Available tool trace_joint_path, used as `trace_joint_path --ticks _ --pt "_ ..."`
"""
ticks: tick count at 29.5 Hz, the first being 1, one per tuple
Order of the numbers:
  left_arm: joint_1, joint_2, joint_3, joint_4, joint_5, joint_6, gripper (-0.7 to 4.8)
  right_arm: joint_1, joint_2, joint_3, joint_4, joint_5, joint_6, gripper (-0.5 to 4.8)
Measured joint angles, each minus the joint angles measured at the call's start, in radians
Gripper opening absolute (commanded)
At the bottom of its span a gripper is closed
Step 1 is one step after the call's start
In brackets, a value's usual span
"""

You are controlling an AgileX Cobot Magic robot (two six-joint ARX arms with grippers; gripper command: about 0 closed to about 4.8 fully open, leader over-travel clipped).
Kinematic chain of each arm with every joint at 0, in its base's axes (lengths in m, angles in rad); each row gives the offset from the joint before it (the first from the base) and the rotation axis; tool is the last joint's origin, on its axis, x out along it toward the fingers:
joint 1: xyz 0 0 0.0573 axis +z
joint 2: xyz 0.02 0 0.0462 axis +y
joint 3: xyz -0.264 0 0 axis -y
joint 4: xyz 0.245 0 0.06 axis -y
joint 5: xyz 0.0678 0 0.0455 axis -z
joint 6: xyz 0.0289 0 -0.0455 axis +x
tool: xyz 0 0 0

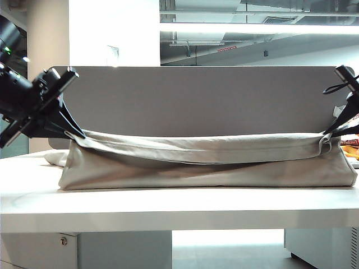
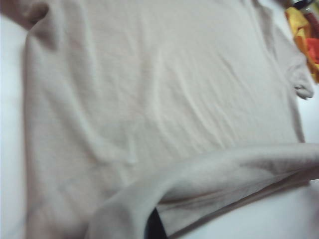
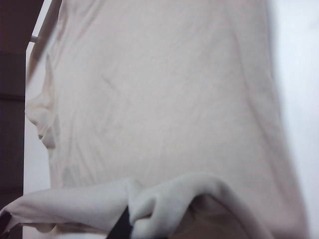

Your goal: Fold the bottom side of the T-shirt horizontally towards the center, about one-third of the way, then fold the sleeve back towards the center, creating a straight line along the edge of the T-shirt, and finally fold the bottom of the T-shirt up towards the top, creating a neat rectangle.

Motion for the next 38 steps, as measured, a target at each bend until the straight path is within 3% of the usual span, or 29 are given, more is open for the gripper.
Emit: trace_joint_path --ticks 15,17,19,20,24,25,28,33,38 --pt "0.000 0.087 0.061 0.025 -0.099 0.073 -0.06 0.054 0.161 0.106 0.058 0.009 0.000 0.00" --pt "0.000 0.087 0.062 0.029 -0.122 0.083 -0.06 0.053 0.162 0.111 0.076 0.018 0.000 0.24" --pt "0.000 0.087 0.062 0.040 -0.135 0.102 -0.01 0.053 0.162 0.115 0.095 0.034 0.000 0.83" --pt "0.000 0.087 0.062 0.049 -0.141 0.108 0.22 0.053 0.162 0.119 0.103 0.041 -0.001 1.11" --pt "0.000 0.087 0.063 0.079 -0.153 0.121 2.41 0.048 0.162 0.147 0.131 0.079 0.000 2.53" --pt "0.000 0.087 0.063 0.082 -0.155 0.122 2.75 0.046 0.161 0.150 0.138 0.089 -0.002 2.84" --pt "0.000 0.087 0.064 0.082 -0.158 0.125 3.56 0.047 0.161 0.153 0.143 0.095 -0.001 3.14" --pt "0.001 0.087 0.067 0.065 -0.168 0.124 3.73 0.041 0.160 0.153 0.095 0.091 -0.006 3.02" --pt "0.000 0.087 0.067 -0.108 -0.150 0.124 3.73 0.004 0.158 0.153 -0.090 0.095 -0.105 3.01"
